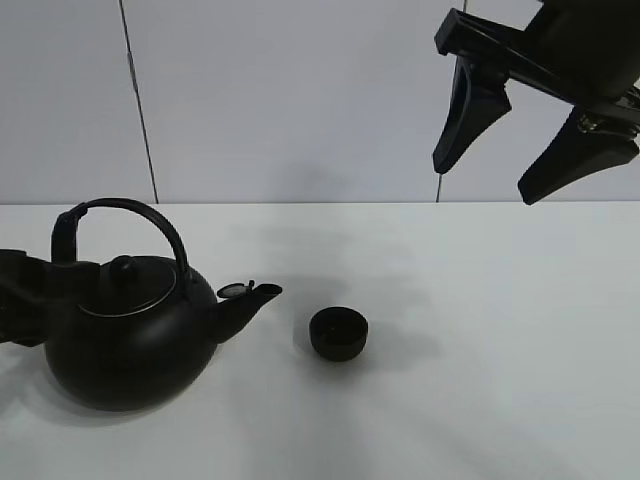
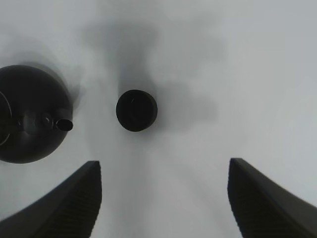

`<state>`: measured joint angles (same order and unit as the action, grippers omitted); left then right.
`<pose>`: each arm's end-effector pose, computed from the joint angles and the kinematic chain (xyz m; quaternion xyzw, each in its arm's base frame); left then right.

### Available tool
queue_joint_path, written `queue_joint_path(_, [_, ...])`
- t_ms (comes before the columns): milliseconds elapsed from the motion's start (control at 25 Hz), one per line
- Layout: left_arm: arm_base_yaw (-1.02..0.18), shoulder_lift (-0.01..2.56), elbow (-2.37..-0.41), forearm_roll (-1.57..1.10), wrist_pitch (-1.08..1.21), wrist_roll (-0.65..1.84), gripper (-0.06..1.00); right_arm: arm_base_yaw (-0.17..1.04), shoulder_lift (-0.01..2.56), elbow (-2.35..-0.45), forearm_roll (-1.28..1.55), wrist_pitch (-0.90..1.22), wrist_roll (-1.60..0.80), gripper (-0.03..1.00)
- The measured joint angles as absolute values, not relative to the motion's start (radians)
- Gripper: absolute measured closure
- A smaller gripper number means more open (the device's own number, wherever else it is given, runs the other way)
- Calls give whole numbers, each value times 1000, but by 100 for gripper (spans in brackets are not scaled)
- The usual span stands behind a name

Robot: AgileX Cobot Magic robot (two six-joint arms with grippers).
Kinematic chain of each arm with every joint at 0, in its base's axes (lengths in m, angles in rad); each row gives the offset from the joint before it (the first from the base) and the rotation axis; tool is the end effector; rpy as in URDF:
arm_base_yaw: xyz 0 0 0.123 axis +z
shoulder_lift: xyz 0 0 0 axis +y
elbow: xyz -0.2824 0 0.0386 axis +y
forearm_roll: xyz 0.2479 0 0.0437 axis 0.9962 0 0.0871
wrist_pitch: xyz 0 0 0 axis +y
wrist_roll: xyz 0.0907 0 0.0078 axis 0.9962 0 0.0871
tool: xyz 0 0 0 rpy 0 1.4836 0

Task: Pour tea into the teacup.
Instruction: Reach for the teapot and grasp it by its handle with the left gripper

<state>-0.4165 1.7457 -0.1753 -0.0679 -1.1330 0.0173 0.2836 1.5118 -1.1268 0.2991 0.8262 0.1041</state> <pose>0.2000 -0.0824 0.1151 0.1475 0.8061 -0.0970 0.5648 0.2903 0.1052 0.2753 -0.0125 0.9670 0.1690 0.1901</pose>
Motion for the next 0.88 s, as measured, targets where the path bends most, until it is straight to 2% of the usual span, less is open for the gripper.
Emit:
queue_joint_path(440, [-416, 1747, -264, -69, -1142, 10, 44, 284, 1512, -1127, 299, 811, 104, 47])
queue_joint_path(880, [-416, 1749, -277, -109, -1144, 34, 49, 284, 1512, -1127, 300, 794, 103, 47])
